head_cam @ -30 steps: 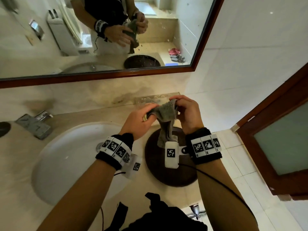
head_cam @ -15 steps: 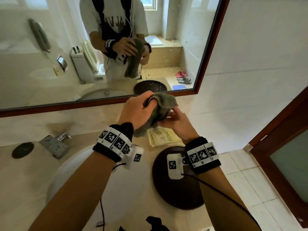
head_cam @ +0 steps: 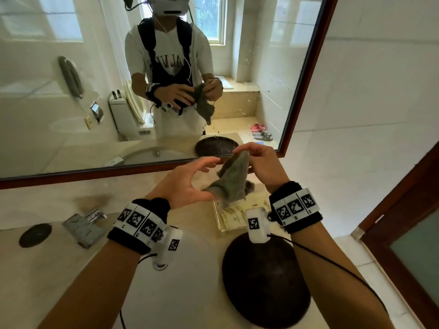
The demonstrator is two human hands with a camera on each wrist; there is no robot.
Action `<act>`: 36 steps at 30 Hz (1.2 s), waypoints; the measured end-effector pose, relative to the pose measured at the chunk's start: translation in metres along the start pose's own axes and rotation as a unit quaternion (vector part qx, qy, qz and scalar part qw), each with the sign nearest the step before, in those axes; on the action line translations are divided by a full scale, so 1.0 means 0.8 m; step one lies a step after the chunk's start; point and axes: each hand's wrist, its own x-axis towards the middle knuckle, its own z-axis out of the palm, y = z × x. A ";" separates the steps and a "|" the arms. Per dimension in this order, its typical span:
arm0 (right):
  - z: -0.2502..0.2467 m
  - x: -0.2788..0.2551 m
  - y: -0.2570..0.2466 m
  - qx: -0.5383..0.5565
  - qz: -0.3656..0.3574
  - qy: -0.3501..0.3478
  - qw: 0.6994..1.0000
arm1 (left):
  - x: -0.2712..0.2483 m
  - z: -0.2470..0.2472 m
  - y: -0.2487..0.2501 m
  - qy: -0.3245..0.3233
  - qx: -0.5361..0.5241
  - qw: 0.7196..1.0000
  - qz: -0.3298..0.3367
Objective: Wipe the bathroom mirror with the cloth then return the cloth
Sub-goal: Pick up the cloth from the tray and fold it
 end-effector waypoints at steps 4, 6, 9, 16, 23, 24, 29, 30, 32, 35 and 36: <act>-0.003 0.010 -0.019 -0.008 -0.041 -0.012 0.999 | 0.007 0.001 0.003 -0.052 -0.008 0.997 -0.062; -0.002 0.014 -0.027 -0.015 -0.059 -0.018 0.998 | 0.010 0.000 0.002 -0.061 -0.030 0.996 -0.060; 0.000 0.021 -0.037 -0.028 -0.065 -0.017 0.997 | 0.017 -0.001 0.005 -0.030 -0.043 0.998 -0.041; 0.006 0.031 -0.055 -0.015 -0.079 -0.045 0.996 | 0.048 -0.015 0.014 0.084 0.008 0.995 -0.050; -0.007 0.040 -0.058 0.003 -0.058 -0.040 0.997 | 0.066 -0.025 0.021 0.102 0.001 0.993 -0.057; -0.011 0.042 -0.057 0.012 -0.055 -0.034 0.998 | 0.068 -0.028 0.023 0.107 0.000 0.993 -0.057; -0.014 0.049 -0.060 0.078 -0.066 -0.020 0.995 | 0.077 -0.043 0.034 0.128 0.005 0.991 -0.044; -0.011 0.051 -0.062 0.078 -0.064 -0.034 0.994 | 0.079 -0.046 0.037 0.134 0.003 0.990 -0.039; -0.003 0.056 -0.061 0.069 -0.051 -0.066 0.994 | 0.084 -0.053 0.040 0.144 -0.009 0.989 -0.027; 0.009 0.067 -0.059 0.053 -0.025 -0.069 0.996 | 0.089 -0.064 0.042 0.154 -0.019 0.988 -0.008; 0.011 0.068 -0.058 0.063 -0.015 -0.069 0.995 | 0.091 -0.066 0.041 0.157 -0.023 0.987 -0.004</act>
